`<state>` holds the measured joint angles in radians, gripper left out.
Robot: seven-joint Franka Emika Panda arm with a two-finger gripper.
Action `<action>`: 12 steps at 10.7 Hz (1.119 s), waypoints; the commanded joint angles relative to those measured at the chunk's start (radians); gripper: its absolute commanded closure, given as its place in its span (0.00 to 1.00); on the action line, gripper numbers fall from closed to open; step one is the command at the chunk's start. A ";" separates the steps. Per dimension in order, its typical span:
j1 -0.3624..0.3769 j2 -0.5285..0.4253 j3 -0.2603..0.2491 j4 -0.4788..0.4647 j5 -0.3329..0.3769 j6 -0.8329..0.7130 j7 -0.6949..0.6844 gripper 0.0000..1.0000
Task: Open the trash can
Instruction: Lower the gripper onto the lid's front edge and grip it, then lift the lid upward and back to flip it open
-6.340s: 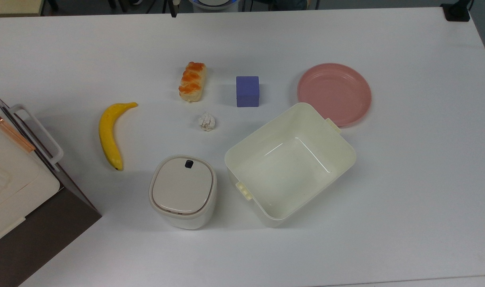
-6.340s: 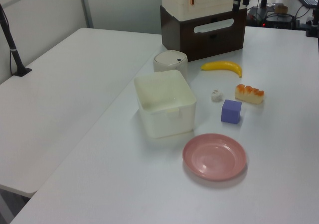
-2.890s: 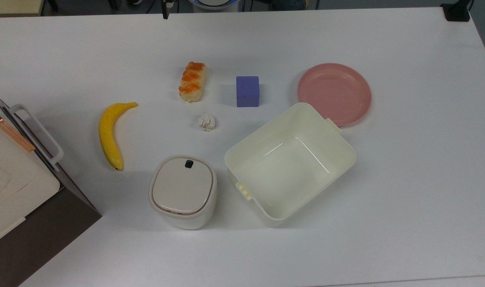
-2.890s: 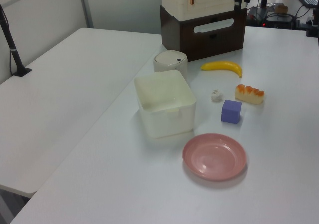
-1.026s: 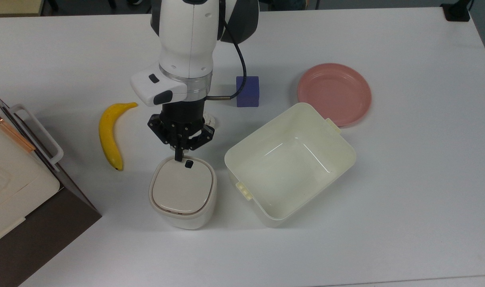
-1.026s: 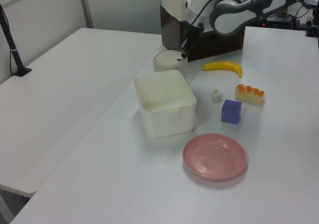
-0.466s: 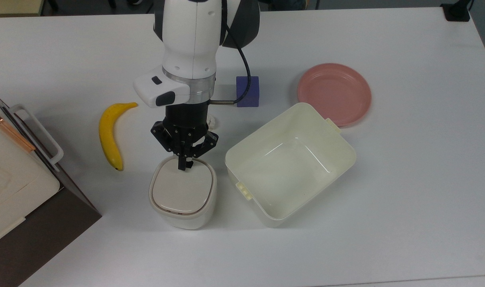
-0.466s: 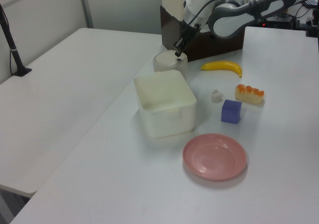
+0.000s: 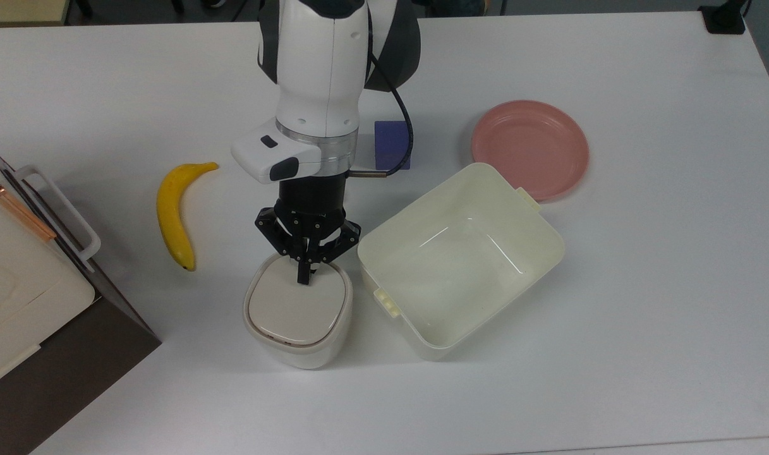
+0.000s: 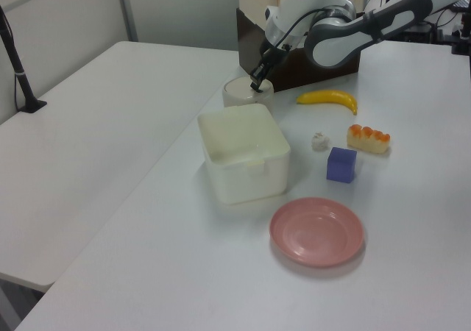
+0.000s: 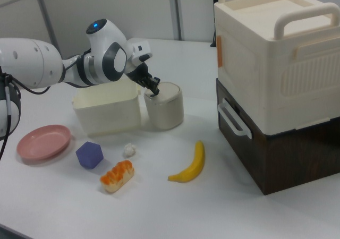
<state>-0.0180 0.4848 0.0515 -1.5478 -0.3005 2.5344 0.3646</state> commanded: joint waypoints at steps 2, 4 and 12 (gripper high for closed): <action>0.006 0.009 -0.009 0.014 -0.006 0.012 0.094 1.00; -0.026 -0.017 -0.009 0.051 0.044 0.006 0.120 1.00; -0.128 -0.380 -0.010 0.032 0.335 -0.512 -0.111 1.00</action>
<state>-0.1130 0.2372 0.0459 -1.4691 -0.0578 2.1911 0.3765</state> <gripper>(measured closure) 0.996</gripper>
